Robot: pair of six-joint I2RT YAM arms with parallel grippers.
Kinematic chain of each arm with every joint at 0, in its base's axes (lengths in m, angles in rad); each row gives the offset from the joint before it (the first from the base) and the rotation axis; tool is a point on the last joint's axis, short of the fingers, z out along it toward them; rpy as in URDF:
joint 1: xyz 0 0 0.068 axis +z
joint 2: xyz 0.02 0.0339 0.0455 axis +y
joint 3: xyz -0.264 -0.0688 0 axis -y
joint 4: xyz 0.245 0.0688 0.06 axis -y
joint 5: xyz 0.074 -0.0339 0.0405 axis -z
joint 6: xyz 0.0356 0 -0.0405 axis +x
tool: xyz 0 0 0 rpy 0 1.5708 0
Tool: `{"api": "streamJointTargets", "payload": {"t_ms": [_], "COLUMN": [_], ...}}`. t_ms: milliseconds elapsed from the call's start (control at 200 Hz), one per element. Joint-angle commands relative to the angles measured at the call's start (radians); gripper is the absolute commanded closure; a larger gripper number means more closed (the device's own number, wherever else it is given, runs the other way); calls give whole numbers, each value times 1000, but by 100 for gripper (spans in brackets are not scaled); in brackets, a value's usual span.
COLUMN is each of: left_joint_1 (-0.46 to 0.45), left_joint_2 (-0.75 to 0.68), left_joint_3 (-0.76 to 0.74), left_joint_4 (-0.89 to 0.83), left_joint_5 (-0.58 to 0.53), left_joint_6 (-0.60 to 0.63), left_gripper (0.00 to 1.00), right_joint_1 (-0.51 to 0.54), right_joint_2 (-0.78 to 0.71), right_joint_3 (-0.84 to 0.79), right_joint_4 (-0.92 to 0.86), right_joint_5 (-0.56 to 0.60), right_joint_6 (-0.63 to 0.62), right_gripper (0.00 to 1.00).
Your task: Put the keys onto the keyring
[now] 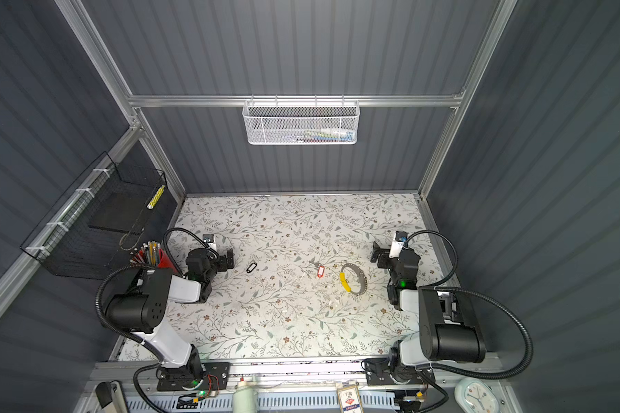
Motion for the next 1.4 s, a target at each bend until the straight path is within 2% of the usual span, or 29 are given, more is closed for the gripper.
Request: {"api": "streamJointTargets", "payload": {"t_ms": [0, 1161, 1221, 1276, 1396], "left_joint_1": [-1, -3, -3, -3, -3], "left_joint_2": [4, 2, -9, -50, -151], "left_joint_3": [14, 12, 9, 29, 104], "left_joint_4": [0, 0, 9, -55, -266], "left_joint_5": [-9, -6, -12, -13, 4], "left_joint_6": [-10, -9, -12, -12, -5], "left_gripper": [0, 0, 0, 0, 0], "right_joint_1": [9, 8, 9, 9, 12], "right_joint_2": [2, -5, -57, -144, -302], "right_joint_3": [-2, -6, -22, -7, 65], "right_joint_4": [18, 27, 17, -91, -303], "right_joint_5": [27, 42, 78, 81, -5], "right_joint_6": [-10, -2, 9, 8, -32], "right_gripper": [1, 1, 1, 1, 1]}}
